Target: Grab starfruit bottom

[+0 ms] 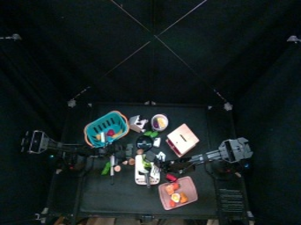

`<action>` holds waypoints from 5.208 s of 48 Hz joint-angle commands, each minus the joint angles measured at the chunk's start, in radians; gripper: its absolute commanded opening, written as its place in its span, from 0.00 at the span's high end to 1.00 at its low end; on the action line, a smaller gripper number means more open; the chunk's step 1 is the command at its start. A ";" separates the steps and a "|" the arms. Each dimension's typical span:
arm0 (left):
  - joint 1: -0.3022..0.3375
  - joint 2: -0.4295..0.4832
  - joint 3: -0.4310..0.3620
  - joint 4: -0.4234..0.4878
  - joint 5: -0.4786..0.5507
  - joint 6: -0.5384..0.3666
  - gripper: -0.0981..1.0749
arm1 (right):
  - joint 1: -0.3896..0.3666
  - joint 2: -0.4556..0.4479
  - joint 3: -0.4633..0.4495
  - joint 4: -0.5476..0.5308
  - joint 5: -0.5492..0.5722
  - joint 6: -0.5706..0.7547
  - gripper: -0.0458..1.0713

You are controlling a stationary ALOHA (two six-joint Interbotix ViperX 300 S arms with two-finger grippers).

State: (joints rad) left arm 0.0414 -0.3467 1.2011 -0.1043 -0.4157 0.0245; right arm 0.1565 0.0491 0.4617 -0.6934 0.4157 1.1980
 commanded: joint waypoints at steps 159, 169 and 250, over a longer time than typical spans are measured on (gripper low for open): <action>-0.078 0.454 -0.522 0.374 0.387 -0.002 0.24 | -0.112 -0.284 0.330 -0.020 -0.173 0.014 0.43; -0.086 0.431 -0.514 0.373 0.387 -0.002 0.24 | -0.109 -0.284 0.330 -0.020 -0.173 0.014 0.43; -0.081 0.414 -0.522 0.365 0.414 0.000 0.25 | -0.107 -0.247 0.328 -0.020 -0.173 0.012 0.43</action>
State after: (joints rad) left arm -0.0414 0.0982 0.6934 0.2592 -0.0015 0.0261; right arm 0.0491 -0.1810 0.8007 -0.7118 0.2470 1.2118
